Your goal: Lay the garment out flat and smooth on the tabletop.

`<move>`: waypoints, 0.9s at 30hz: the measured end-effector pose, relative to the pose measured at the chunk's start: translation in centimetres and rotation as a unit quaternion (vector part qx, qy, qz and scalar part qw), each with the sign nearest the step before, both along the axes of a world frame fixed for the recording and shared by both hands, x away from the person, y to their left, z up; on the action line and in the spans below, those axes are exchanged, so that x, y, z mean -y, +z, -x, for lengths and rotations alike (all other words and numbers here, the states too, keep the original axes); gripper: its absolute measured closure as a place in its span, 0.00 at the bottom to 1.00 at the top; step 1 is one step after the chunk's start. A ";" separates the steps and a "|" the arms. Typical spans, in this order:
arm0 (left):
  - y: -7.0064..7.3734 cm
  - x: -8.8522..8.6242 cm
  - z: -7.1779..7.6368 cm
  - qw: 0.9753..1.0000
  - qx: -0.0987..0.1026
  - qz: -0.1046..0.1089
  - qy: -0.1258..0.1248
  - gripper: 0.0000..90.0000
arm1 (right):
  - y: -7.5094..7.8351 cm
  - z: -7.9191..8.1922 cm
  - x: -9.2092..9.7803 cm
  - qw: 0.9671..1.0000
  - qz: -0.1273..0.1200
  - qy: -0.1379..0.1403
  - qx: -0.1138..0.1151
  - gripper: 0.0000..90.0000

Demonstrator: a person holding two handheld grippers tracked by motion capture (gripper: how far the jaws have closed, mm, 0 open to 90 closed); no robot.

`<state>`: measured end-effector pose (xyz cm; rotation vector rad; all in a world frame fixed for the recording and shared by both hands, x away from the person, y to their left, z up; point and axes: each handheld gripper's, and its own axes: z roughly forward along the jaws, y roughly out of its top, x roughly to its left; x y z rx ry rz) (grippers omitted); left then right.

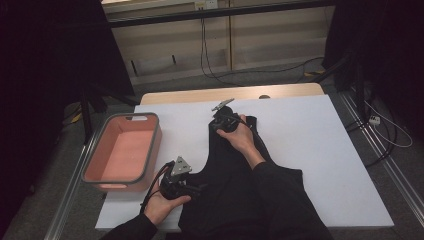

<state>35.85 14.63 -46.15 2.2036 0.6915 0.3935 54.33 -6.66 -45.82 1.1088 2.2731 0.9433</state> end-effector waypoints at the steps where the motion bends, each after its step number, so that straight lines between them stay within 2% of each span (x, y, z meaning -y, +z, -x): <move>1: 0.0 0.0 0.0 1.000 0.001 -0.001 -0.001 0.13 | -0.2 0.0 0.0 1.000 0.002 -0.001 0.003 0.81; 2: 0.0 0.0 0.0 1.000 0.000 -0.002 0.000 0.13 | -0.2 -0.1 0.0 1.000 -0.009 -0.001 -0.002 0.85; 5: 0.0 0.0 0.1 1.000 0.000 0.003 0.001 0.13 | -0.3 -0.2 0.0 1.000 -0.012 0.000 -0.003 0.95; 8: 0.0 0.0 0.1 1.000 0.001 -0.001 0.000 0.13 | -0.2 -0.1 0.0 1.000 -0.007 0.005 0.002 0.97; 12: 0.0 0.0 0.0 1.000 0.000 -0.001 0.001 0.13 | 0.1 -0.4 0.7 1.000 -0.019 0.000 0.007 0.96; 16: 0.0 0.0 0.0 1.000 0.000 -0.001 0.000 0.13 | 0.5 -0.6 1.7 1.000 -0.017 -0.012 0.013 0.87; 18: 0.0 -0.1 0.0 1.000 0.001 -0.001 0.001 0.13 | 0.6 -0.5 2.2 1.000 -0.014 -0.017 0.014 0.80; 19: 0.0 -0.1 0.0 1.000 0.001 -0.001 0.002 0.13 | 0.7 -0.3 2.5 0.999 -0.021 -0.020 0.018 0.74; 20: 0.1 -0.1 0.0 1.000 0.000 -0.001 0.002 0.13 | 0.8 -0.1 2.7 0.999 -0.029 -0.019 0.017 0.72; 24: 0.1 -0.2 -0.1 1.000 0.003 0.000 0.004 0.13 | 1.4 1.2 3.7 0.999 -0.048 0.007 0.017 0.61; 27: 0.1 -0.2 -0.1 1.000 0.002 0.001 0.008 0.13 | 2.0 2.6 4.8 0.997 -0.069 0.016 0.025 0.58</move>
